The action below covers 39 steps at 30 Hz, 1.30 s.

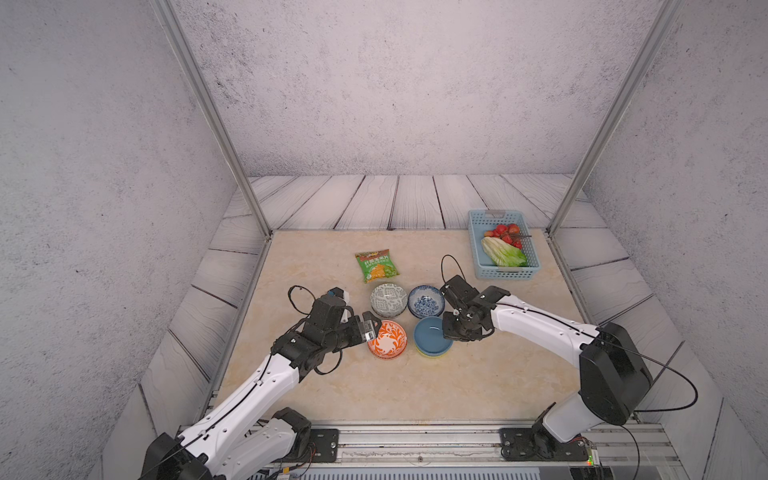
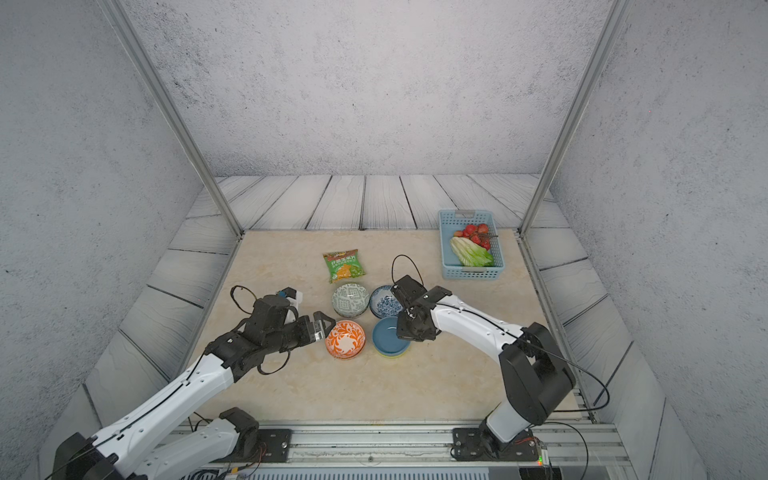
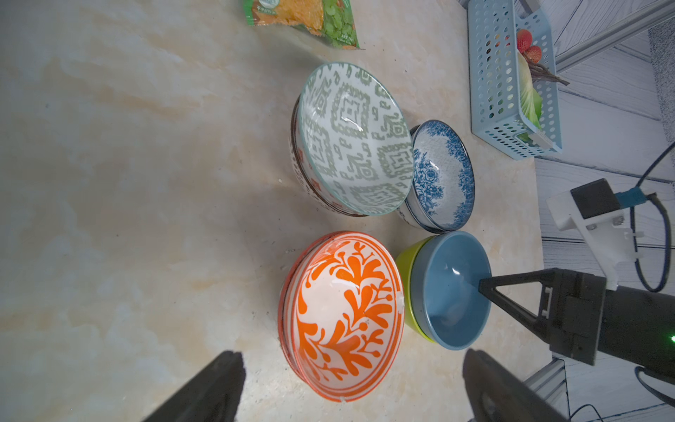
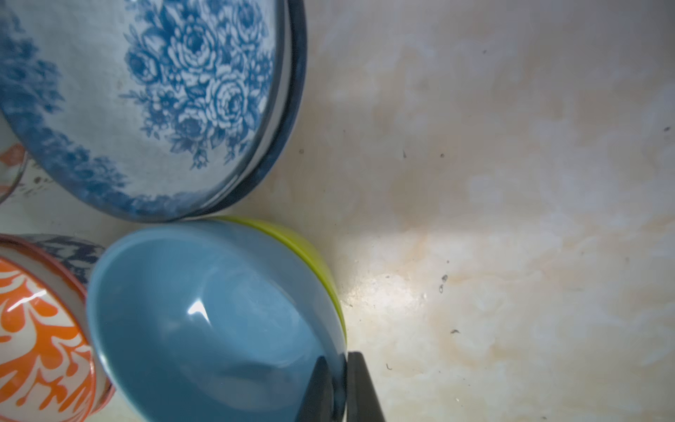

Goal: Stack the bowls
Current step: Place the bowl on the bowl, then reset both arms

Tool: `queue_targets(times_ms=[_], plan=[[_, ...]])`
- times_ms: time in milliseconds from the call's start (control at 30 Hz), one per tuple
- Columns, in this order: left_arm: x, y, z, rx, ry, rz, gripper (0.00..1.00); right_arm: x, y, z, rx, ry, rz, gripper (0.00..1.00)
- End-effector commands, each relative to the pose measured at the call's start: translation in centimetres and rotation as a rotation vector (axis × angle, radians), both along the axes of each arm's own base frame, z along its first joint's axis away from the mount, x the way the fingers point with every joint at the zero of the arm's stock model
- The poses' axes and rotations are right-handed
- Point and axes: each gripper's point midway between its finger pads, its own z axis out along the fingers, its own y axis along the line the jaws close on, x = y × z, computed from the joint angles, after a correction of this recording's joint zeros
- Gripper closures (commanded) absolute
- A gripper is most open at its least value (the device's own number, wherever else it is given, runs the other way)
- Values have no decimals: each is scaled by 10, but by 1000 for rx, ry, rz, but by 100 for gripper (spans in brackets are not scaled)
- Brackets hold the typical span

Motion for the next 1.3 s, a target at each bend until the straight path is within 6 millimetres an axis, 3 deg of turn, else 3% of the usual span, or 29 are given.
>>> queue_targets(times_ms=[0,267,567,667,700,733,900,1033,1167,1267], plan=[[-1,2,-4,5,5,-3,0,-1,4,-4,15,10,3,93],[-1,2,-5,8,8,-2,0,0,-1,7,-4,-17,8,89],[-1,4,-5,20,13,7,0,4,-7,23,4,-85,-9,65],[-2,5,-3,25,10,5,0,11,-14,40,24,-184,-49,30],[-2,5,-2,26,8,5,0,13,-18,49,32,-230,-64,9],[-2,6,0,26,7,8,0,15,-24,55,29,-271,-79,2],[5,6,17,14,-28,27,0,26,-72,100,-93,-536,-150,1],[23,25,56,58,-179,130,0,34,-116,133,-261,-759,-203,1],[37,36,82,121,-329,155,0,35,-147,164,-382,-974,-249,1],[47,61,100,279,-403,213,0,33,-158,172,-430,-1112,-258,1]])
